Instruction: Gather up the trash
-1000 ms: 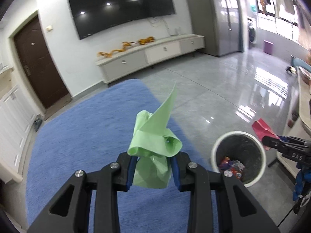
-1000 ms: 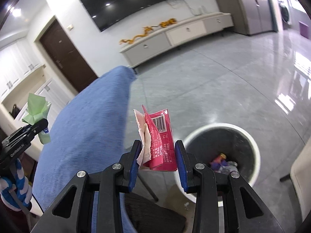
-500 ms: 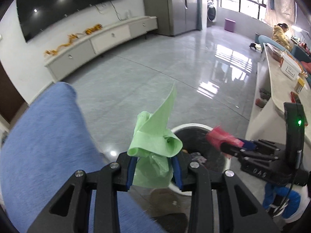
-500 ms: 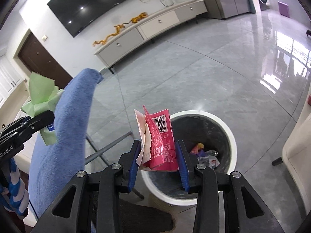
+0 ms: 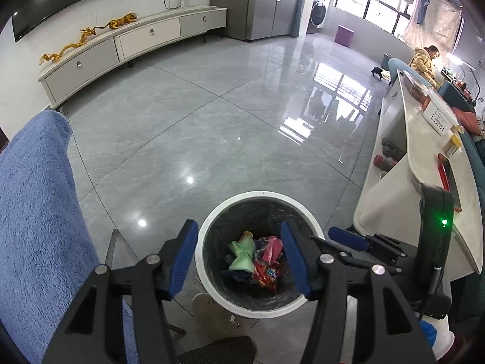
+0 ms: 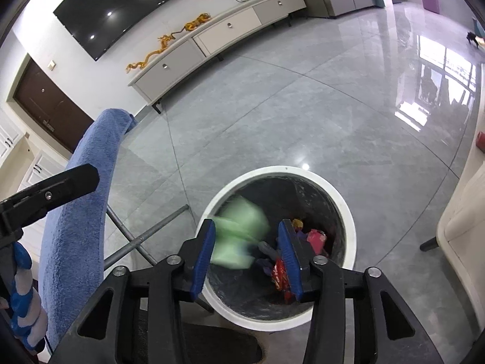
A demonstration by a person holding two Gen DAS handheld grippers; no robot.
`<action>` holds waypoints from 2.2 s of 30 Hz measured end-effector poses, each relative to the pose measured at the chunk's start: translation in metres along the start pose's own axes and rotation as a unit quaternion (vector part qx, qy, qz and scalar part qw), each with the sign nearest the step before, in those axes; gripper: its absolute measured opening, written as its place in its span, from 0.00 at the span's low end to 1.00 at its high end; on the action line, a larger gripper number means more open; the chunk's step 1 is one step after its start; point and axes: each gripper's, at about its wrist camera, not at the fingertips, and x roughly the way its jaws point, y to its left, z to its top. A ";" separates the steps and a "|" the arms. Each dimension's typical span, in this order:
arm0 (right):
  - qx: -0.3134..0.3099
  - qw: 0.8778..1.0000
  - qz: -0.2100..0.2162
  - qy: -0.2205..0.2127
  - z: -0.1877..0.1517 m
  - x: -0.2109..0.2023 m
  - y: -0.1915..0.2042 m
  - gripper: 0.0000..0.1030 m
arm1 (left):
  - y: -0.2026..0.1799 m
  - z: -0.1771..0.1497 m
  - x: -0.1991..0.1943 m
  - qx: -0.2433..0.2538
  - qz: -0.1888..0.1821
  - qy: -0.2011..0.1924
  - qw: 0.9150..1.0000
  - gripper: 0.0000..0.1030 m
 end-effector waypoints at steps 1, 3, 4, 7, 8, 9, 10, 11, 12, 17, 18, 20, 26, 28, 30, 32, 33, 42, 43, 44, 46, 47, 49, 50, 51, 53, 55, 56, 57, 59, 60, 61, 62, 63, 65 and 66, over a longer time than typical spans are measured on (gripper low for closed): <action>0.002 1.000 -0.003 0.000 -0.001 -0.001 -0.001 0.43 | 0.002 0.000 -0.002 -0.001 0.000 0.000 1.000 0.54; 0.005 1.000 -0.007 0.000 -0.002 -0.004 -0.002 0.46 | 0.006 -0.001 -0.005 -0.010 0.001 -0.001 1.000 0.54; 0.006 1.000 -0.009 -0.001 -0.003 -0.005 -0.002 0.46 | 0.007 -0.003 -0.008 -0.014 0.002 -0.004 1.000 0.54; 0.011 1.000 -0.014 -0.007 -0.004 -0.012 0.003 0.49 | 0.013 -0.010 -0.019 -0.022 0.013 -0.016 1.000 0.54; 0.010 1.000 -0.015 -0.009 -0.003 -0.013 0.005 0.51 | 0.016 -0.012 -0.024 -0.026 0.019 -0.019 0.999 0.54; 0.004 1.000 -0.015 -0.012 -0.003 -0.015 0.011 0.54 | 0.019 -0.013 -0.027 -0.029 0.023 -0.023 0.999 0.54; -0.005 1.000 -0.013 -0.016 -0.003 -0.018 0.020 0.54 | 0.023 -0.016 -0.032 -0.032 0.029 -0.029 0.999 0.54; -0.012 1.000 -0.011 -0.019 -0.002 -0.020 0.026 0.55 | 0.027 -0.020 -0.039 -0.037 0.039 -0.033 0.998 0.54; -0.022 0.999 -0.008 -0.023 -0.002 -0.023 0.035 0.56 | 0.032 -0.023 -0.046 -0.045 0.047 -0.039 0.997 0.54; -0.063 0.997 -0.003 -0.043 -0.003 -0.037 0.073 0.69 | 0.052 -0.038 -0.079 -0.076 0.088 -0.075 0.990 0.54; -0.069 0.997 -0.002 -0.046 -0.004 -0.040 0.079 0.71 | 0.056 -0.042 -0.085 -0.081 0.097 -0.080 0.989 0.54; -0.083 0.995 0.000 -0.055 -0.006 -0.048 0.093 0.72 | 0.063 -0.050 -0.099 -0.093 0.118 -0.092 0.984 0.54; -0.123 0.989 -0.007 -0.081 -0.014 -0.067 0.131 0.81 | 0.086 -0.078 -0.129 -0.133 0.167 -0.116 0.970 0.54; -0.135 0.987 -0.008 -0.086 -0.017 -0.071 0.143 0.85 | 0.094 -0.086 -0.138 -0.145 0.178 -0.122 0.966 0.54; -0.149 0.984 -0.010 -0.092 -0.020 -0.073 0.156 0.86 | 0.103 -0.097 -0.148 -0.159 0.194 -0.130 0.959 0.54; -0.163 0.982 -0.009 -0.096 -0.023 -0.076 0.168 0.89 | 0.112 -0.106 -0.154 -0.172 0.209 -0.135 0.953 0.54; -0.169 0.980 -0.010 -0.100 -0.026 -0.077 0.175 0.91 | 0.117 -0.109 -0.157 -0.178 0.215 -0.138 0.950 0.54; -0.208 0.972 -0.022 -0.110 -0.047 -0.077 0.212 1.00 | 0.146 -0.142 -0.174 -0.219 0.247 -0.151 0.932 0.54; -0.212 0.970 -0.025 -0.113 -0.049 -0.078 0.215 1.00 | 0.148 -0.143 -0.175 -0.221 0.249 -0.151 0.931 0.54; -0.214 0.970 -0.027 -0.114 -0.050 -0.078 0.218 1.00 | 0.151 -0.145 -0.176 -0.222 0.252 -0.150 0.930 0.54; -0.215 0.969 -0.031 -0.116 -0.052 -0.079 0.220 1.00 | 0.153 -0.145 -0.178 -0.226 0.254 -0.149 0.929 0.54; -0.215 0.969 -0.032 -0.116 -0.053 -0.079 0.221 1.00 | 0.156 -0.147 -0.180 -0.230 0.253 -0.150 0.928 0.54; -0.216 0.968 -0.037 -0.118 -0.055 -0.078 0.223 1.00 | 0.161 -0.149 -0.181 -0.237 0.255 -0.151 0.925 0.54; -0.216 0.968 -0.039 -0.119 -0.054 -0.077 0.225 1.00 | 0.163 -0.150 -0.181 -0.239 0.258 -0.152 0.924 0.55; -0.217 0.968 -0.041 -0.120 -0.055 -0.076 0.225 1.00 | 0.162 -0.153 -0.184 -0.243 0.262 -0.152 0.922 0.55; -0.218 0.967 -0.049 -0.122 -0.057 -0.076 0.226 1.00 | 0.166 -0.155 -0.185 -0.246 0.267 -0.153 0.919 0.61; -0.218 0.966 -0.060 -0.123 -0.056 -0.074 0.226 1.00 | 0.168 -0.156 -0.185 -0.248 0.269 -0.155 0.918 0.68; -0.217 0.966 -0.064 -0.124 -0.056 -0.073 0.226 1.00 | 0.169 -0.157 -0.186 -0.249 0.272 -0.157 0.916 0.69; -0.214 0.967 -0.065 -0.125 -0.056 -0.072 0.225 1.00 | 0.170 -0.157 -0.186 -0.249 0.273 -0.159 0.916 0.69; -0.207 0.968 -0.065 -0.128 -0.055 -0.072 0.223 1.00 | 0.170 -0.158 -0.185 -0.249 0.273 -0.159 0.916 0.69; -0.205 0.968 -0.065 -0.129 -0.055 -0.072 0.223 1.00 | 0.170 -0.158 -0.185 -0.249 0.273 -0.158 0.916 0.69; -0.204 0.968 -0.066 -0.129 -0.055 -0.072 0.223 1.00 | 0.170 -0.158 -0.184 -0.250 0.272 -0.156 0.916 0.69; -0.203 0.968 -0.066 -0.130 -0.054 -0.072 0.223 1.00 | 0.171 -0.159 -0.183 -0.251 0.272 -0.155 0.916 0.69; -0.202 0.968 -0.065 -0.132 -0.054 -0.072 0.222 1.00 | 0.172 -0.159 -0.182 -0.251 0.272 -0.155 0.916 0.69; -0.199 0.968 -0.066 -0.135 -0.054 -0.073 0.220 1.00 | 0.171 -0.158 -0.181 -0.250 0.272 -0.155 0.916 0.70; -0.199 0.968 -0.067 -0.137 -0.054 -0.073 0.220 1.00 | 0.170 -0.158 -0.181 -0.249 0.272 -0.156 0.917 0.70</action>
